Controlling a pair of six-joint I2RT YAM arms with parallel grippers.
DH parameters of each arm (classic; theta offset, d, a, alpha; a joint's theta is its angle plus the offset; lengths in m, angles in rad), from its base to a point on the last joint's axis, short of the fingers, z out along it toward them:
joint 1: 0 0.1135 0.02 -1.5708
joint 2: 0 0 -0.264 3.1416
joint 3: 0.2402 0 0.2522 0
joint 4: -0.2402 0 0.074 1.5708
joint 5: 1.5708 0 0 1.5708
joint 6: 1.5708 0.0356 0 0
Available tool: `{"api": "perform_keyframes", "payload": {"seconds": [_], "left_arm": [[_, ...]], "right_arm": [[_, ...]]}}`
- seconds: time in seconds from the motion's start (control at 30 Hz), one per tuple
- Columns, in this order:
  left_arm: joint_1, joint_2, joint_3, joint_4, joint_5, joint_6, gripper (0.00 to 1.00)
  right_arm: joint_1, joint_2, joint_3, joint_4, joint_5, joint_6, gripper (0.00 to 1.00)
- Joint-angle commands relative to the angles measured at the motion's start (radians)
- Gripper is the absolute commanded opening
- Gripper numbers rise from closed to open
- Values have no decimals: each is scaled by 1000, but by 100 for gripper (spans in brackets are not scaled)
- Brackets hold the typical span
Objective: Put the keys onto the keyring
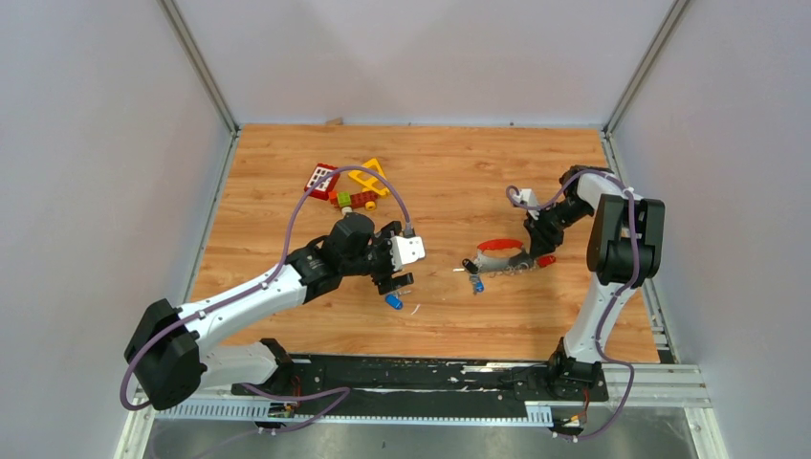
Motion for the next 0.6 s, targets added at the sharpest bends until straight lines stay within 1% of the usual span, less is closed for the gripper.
{"api": "perform_keyframes", "payload": {"seconds": [0.0, 0.57], "left_arm": [[1, -8, 22, 1, 9, 6, 85], [1, -19, 19, -1, 7, 11, 84]], "right_arm": [[2, 3, 2, -45, -8, -41, 24], [-2, -28, -13, -71, -23, -46, 11]]}}
